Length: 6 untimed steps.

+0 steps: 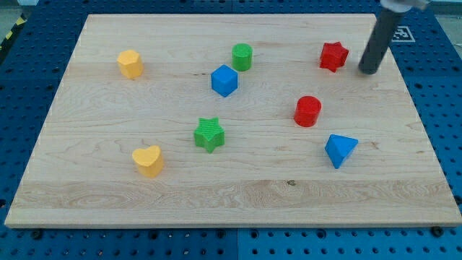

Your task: Move the red star to the vertical top of the red circle

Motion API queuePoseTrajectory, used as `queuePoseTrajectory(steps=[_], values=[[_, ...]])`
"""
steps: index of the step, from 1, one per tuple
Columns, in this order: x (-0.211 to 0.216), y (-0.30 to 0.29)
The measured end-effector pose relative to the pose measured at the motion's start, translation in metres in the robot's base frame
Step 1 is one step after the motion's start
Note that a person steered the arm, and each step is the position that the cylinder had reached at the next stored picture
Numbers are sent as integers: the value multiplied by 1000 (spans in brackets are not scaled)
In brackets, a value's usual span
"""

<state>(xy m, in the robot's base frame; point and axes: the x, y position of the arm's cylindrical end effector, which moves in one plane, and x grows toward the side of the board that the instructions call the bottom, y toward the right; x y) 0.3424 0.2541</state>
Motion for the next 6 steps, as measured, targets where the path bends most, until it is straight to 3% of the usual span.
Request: queuePoseTrajectory(steps=[2, 6], values=[[-14, -61], [-2, -88]])
